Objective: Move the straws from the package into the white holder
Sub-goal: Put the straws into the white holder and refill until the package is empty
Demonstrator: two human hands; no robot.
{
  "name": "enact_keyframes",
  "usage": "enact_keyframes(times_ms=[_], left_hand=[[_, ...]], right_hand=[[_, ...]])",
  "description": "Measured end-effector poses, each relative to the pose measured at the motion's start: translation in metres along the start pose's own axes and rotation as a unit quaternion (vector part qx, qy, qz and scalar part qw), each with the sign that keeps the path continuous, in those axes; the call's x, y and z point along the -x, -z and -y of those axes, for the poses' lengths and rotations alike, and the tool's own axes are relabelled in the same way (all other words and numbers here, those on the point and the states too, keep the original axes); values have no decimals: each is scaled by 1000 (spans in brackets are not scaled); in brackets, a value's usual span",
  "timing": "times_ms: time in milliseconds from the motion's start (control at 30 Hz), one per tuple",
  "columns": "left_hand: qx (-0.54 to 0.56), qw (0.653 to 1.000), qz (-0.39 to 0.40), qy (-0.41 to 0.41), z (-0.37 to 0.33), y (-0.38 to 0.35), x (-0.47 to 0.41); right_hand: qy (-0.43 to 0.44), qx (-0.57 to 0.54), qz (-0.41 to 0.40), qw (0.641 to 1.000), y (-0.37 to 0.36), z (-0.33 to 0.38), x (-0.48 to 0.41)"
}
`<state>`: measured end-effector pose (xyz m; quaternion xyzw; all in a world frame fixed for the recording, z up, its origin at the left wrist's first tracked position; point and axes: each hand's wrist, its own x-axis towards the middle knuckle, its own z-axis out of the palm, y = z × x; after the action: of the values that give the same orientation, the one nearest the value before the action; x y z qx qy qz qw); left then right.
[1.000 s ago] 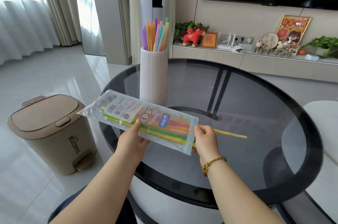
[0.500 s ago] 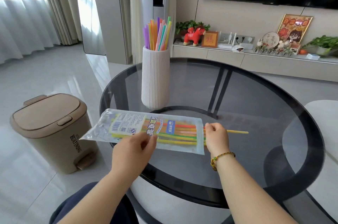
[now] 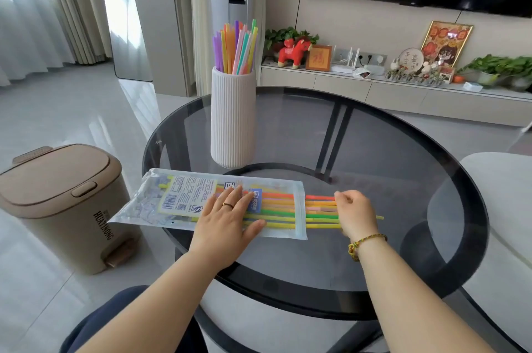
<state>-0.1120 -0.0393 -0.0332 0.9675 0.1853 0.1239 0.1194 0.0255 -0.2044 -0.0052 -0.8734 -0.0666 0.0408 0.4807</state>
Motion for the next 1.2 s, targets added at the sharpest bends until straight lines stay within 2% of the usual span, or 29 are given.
enact_keyframes(times_ms=[133,267,333,367,400,467,533,900,1200], left_hand=[[5,1000,-2,-3,0,-1,0],[7,1000,-7,-5,1,-2,-1],[8,1000,-10,-6,1,-2,-1],[10,1000,-10,-6,1,-2,-1],[11,1000,-11,-6,1,-2,-1],[10,1000,-9,-7,0,-2,-1],[5,1000,-10,-7,0,-2,-1],[9,1000,-23,-1,0,-2,-1],[8,1000,-5,-1,0,-2,-2]], right_hand=[[3,106,65,992,12,3,2],[67,322,41,943,29,6,3],[103,327,39,939,34,10,3],[123,319,69,937,35,13,5],[147,336,114,923,34,16,6],[191,427,197,861,26,20,9],[207,484,229,819,15,24,10],[250,539,219,774,-15,34,-1],[217,564,200,771,27,7,-20]])
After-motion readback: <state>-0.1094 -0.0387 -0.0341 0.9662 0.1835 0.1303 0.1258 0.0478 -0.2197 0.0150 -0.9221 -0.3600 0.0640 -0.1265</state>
